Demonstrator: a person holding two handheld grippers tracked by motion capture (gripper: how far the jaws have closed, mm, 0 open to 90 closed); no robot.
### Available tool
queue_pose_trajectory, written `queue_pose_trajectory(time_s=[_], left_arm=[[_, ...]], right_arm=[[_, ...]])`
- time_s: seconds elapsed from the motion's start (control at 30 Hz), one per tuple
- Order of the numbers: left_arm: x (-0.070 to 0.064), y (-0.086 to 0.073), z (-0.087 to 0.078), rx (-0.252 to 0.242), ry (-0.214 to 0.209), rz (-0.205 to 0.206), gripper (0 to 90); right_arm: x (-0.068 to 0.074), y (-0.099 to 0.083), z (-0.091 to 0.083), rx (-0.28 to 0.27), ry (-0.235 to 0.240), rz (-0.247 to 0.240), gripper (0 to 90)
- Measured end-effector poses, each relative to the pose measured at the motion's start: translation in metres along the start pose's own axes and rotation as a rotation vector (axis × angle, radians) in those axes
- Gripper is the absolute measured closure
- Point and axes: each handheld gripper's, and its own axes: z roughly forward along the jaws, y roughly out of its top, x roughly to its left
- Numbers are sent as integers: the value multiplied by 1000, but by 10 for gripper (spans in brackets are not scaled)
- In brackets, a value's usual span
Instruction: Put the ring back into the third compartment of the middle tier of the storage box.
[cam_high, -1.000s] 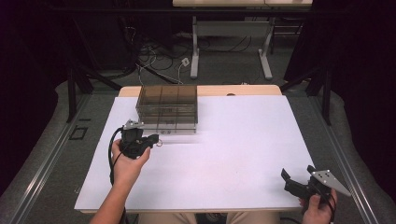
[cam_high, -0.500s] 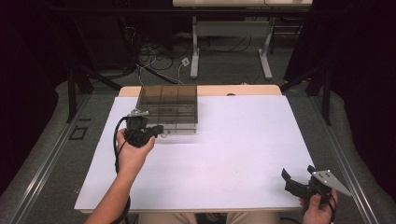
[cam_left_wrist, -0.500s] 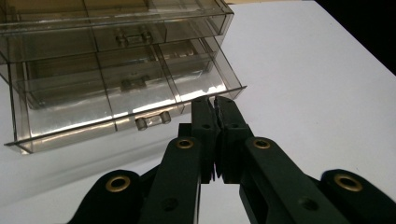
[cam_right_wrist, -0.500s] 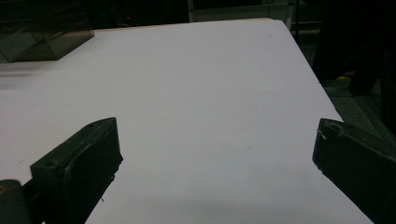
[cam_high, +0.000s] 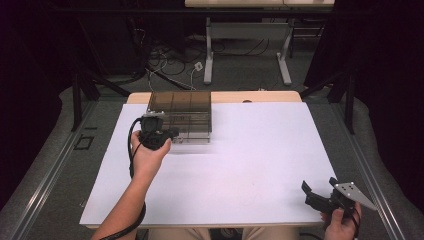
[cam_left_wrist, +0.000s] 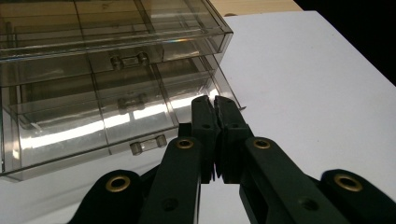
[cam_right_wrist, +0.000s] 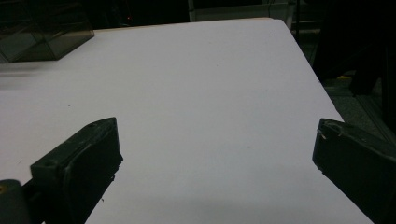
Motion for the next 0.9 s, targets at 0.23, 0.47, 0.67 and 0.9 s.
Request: queue_pose_trajectory(time_s=[0.23,0.47,0.67,0.9], left_arm=[[-1,3,10,-6,17,-4,882],[-2,8,18,-16,31,-11,882],[-6,12,25,-23,40,-14,882],[-11,15,33,-26,50,-9,882]], right_arm=[[-1,0,0,-1,-1,7,5],[0,0,1,7,0,0,5],[0,0,0,10,5,-1,5],[-2,-1,0,5,5,1,5]])
